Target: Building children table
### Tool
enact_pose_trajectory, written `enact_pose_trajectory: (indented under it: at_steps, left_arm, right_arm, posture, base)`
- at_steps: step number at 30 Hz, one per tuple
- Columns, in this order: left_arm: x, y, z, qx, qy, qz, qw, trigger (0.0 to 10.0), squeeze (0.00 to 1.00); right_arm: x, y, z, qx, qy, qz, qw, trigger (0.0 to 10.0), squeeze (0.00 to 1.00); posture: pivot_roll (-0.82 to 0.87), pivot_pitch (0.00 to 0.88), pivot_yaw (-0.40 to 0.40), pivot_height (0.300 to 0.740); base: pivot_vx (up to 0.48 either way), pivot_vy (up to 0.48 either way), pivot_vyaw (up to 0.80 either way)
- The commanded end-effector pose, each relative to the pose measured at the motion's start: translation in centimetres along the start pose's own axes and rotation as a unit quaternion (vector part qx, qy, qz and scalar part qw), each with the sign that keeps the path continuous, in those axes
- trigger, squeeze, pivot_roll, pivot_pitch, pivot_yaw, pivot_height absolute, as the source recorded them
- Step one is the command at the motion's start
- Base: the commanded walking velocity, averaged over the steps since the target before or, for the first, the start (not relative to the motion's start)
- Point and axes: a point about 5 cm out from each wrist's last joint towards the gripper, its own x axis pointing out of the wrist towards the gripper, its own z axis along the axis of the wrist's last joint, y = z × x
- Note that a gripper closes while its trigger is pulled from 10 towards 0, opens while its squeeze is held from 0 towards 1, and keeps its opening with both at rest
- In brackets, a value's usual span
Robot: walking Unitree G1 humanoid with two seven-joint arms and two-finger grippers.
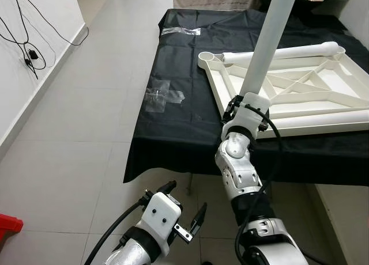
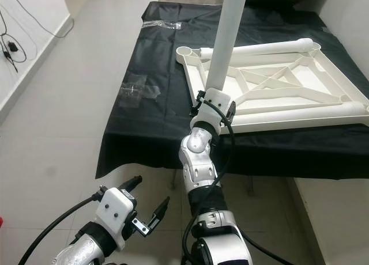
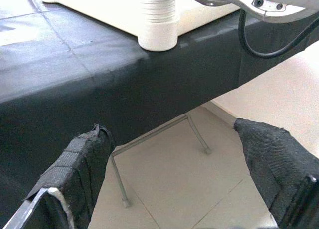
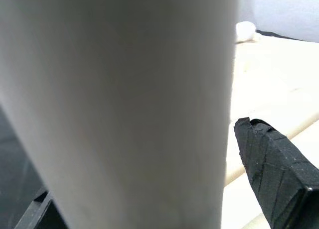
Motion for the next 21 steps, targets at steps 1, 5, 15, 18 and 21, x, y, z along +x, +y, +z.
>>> enact_pose_trajectory:
  at_steps: [1,5,15,18,21]
  left_arm:
    - [-0.2,-0.2,-0.4,0.001,0.009,-0.005,1.0,10.0,0.0]
    - [-0.2,-0.2,-0.3,0.001,0.008,-0.005,1.0,10.0,0.0]
    - [-0.1,-0.1,-0.3,0.003,0.007,-0.004,1.0,10.0,0.0]
    - [-0.1,-0.1,-0.2,0.003,0.007,-0.004,1.0,10.0,0.0]
    - [-0.1,-0.1,-0.2,0.004,0.007,-0.004,1.0,10.0,0.0]
  right_arm:
    - [-1.2,0.3,-1.3,0.012,0.028,0.008,1.0,10.0,0.0]
    - [-1.1,-0.3,-0.7,0.014,0.011,0.045,0.999,10.0,0.0]
    - [-0.4,-2.2,-0.4,0.014,0.008,0.087,0.996,10.0,0.0]
    - [-0.3,-2.3,-0.3,0.019,0.007,0.095,0.995,10.0,0.0]
    - [-0.1,-2.6,0.1,0.02,-0.002,0.111,0.994,10.0,0.0]
  posture:
    - [0.1,0.206,-0.03,0.74]
    - [0.09,0.206,-0.029,0.74]
    - [0.09,0.202,-0.025,0.74]
    - [0.09,0.201,-0.026,0.74]
    - [0.09,0.197,-0.023,0.74]
  base:
    - [0.0,0.0,0.0]
    - [0.0,0.0,0.0]
    - [0.0,0.0,0.0]
    - [0.0,0.0,0.0]
    - [0.0,0.0,0.0]
